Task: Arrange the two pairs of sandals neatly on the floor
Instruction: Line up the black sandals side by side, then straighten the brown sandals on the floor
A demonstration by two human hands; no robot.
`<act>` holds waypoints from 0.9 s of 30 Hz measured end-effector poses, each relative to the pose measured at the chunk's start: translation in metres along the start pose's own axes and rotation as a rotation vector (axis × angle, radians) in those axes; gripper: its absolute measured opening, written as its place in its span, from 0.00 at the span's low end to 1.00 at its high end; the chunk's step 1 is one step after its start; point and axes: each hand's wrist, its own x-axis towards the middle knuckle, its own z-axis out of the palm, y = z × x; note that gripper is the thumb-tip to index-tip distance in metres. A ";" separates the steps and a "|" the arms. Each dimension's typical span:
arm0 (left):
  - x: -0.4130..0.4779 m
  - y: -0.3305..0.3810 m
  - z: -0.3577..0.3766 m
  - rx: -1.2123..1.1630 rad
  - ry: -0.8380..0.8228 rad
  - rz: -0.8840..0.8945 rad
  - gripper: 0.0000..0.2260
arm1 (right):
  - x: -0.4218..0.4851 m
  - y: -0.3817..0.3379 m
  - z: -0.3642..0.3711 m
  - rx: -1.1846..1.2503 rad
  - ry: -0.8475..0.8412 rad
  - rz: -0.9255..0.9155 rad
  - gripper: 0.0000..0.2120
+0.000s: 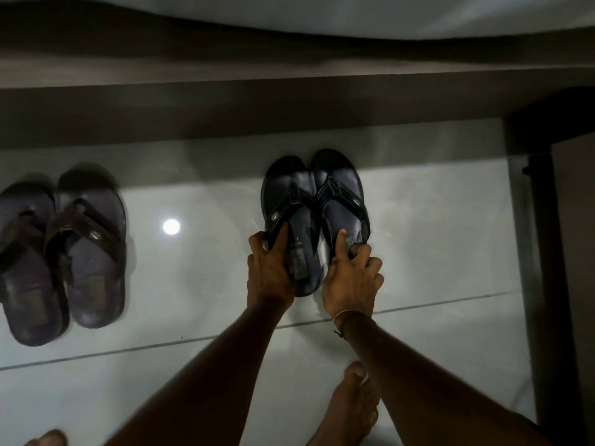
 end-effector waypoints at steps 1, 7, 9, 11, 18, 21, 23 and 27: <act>-0.002 -0.001 0.000 -0.002 -0.001 -0.001 0.35 | 0.000 0.000 0.000 0.007 -0.004 0.002 0.38; -0.004 -0.002 0.002 0.044 -0.004 0.041 0.39 | -0.006 -0.006 0.002 0.033 -0.002 0.029 0.35; -0.003 -0.002 0.003 0.030 -0.007 0.051 0.38 | -0.006 -0.006 0.002 0.035 0.007 0.032 0.35; -0.003 -0.002 0.002 0.034 -0.009 0.049 0.38 | -0.006 -0.006 0.002 0.030 0.007 0.022 0.35; -0.035 -0.015 -0.029 -0.053 0.186 0.070 0.23 | -0.038 -0.030 -0.005 0.103 0.286 -0.022 0.29; -0.064 -0.064 -0.069 -0.028 0.234 0.161 0.18 | -0.073 -0.073 0.005 0.102 0.325 -0.174 0.25; -0.081 -0.113 -0.109 0.018 0.254 0.194 0.14 | -0.102 -0.116 0.017 0.111 0.297 -0.265 0.24; -0.097 -0.213 -0.193 0.084 0.355 0.137 0.08 | -0.146 -0.207 0.044 0.183 0.194 -0.416 0.19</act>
